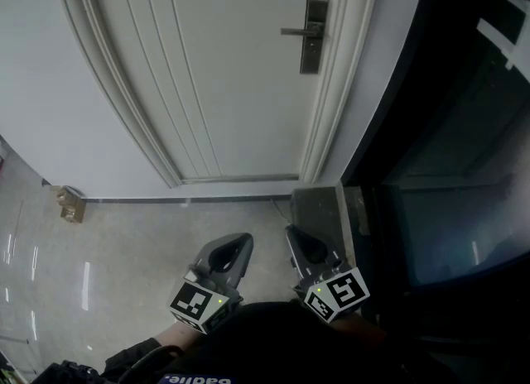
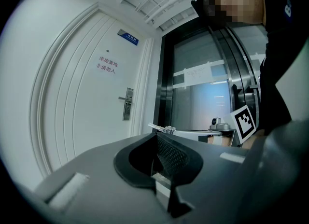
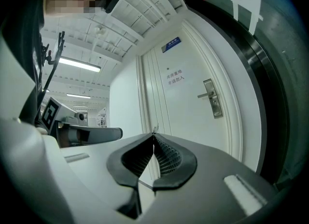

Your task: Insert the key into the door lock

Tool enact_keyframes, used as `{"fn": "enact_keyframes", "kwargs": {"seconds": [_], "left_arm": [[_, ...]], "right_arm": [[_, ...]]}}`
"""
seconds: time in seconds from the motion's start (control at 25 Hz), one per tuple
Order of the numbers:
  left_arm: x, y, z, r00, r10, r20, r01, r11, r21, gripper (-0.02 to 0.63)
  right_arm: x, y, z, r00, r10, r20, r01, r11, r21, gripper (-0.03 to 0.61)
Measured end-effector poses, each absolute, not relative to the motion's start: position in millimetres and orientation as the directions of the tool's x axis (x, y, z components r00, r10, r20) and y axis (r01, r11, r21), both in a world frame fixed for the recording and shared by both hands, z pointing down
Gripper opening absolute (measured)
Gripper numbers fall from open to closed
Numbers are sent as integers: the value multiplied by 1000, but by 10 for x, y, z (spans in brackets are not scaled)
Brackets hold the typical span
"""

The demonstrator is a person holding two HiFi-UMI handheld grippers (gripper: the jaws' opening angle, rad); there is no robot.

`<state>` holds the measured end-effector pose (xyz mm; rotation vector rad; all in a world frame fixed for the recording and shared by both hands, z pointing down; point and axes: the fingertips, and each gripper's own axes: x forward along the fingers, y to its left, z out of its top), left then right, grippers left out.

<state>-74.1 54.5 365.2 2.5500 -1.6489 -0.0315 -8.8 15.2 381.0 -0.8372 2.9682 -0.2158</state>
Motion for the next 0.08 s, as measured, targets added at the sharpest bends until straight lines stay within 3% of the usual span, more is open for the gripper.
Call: {"fn": "enact_keyframes", "kwargs": {"seconds": [0.08], "left_arm": [[-728,546,3637,413,-910,41,-908,-407,102,15]], "right_arm": [[-81,155,3820,-851,-525,-9,-518,842,-149,9]]}}
